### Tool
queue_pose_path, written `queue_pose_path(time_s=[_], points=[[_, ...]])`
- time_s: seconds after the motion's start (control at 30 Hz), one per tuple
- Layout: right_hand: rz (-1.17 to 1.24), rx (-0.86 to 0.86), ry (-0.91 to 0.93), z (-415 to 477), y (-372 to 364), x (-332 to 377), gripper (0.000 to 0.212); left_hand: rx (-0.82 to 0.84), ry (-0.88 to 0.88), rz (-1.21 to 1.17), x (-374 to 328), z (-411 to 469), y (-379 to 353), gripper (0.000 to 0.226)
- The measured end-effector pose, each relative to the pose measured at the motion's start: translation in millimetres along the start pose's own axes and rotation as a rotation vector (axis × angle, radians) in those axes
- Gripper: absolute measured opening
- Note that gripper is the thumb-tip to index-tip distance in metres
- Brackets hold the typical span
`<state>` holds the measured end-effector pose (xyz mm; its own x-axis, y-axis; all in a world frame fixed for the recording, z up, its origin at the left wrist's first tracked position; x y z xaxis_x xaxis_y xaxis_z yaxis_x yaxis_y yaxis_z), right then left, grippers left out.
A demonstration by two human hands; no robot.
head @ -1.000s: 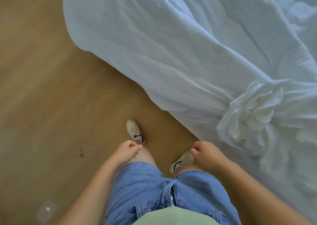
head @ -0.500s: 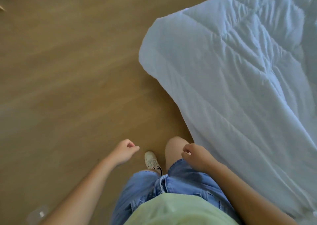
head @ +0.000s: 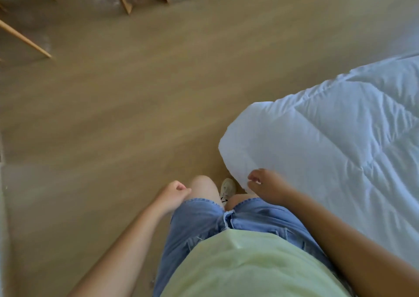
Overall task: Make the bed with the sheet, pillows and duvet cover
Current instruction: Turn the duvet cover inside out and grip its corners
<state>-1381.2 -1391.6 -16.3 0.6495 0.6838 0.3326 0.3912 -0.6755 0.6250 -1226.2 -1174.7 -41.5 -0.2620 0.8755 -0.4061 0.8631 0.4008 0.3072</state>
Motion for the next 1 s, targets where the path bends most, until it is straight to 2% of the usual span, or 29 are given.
queue_pose_path(time_s=[0.23,0.4,0.53,0.6,0.7,0.77,0.87,1.0], points=[[0.049,-0.042,-0.074,137,150,-7,0.031,0.032,-0.094,0.094,-181,119,66,0.010],[0.230,-0.134,-0.254,221,264,-27,0.019,-0.101,-0.247,0.103,-347,207,142,0.014],[0.344,-0.214,-0.341,249,343,-51,0.017,0.046,-0.318,0.354,-496,265,155,0.015],[0.462,-0.254,-0.414,255,371,-77,0.023,0.141,-0.354,0.529,-568,295,134,0.016],[0.773,-0.373,-0.549,264,413,-136,0.013,0.239,-0.421,0.731,-666,330,82,0.013],[0.900,-0.464,-0.610,273,443,-185,0.018,0.293,-0.467,0.857,-724,346,36,0.011],[0.933,-0.476,-0.644,288,489,-258,0.020,0.360,-0.485,0.934,-799,357,-35,0.011],[0.933,-0.506,-0.710,296,559,-367,0.009,0.428,-0.488,0.910,-898,358,-126,0.012]])
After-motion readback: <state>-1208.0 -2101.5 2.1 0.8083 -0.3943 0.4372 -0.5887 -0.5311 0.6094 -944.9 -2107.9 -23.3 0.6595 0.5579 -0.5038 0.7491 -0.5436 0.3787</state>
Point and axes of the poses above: each hand's wrist, its own z-axis towards the middle knuckle, its own y-axis out of the back of the hand, x = y × z, the point moved 7 cm from there along z, towards the middle knuckle, and after that the axes turned 12 degrees about -z, right-handed, at the moved point
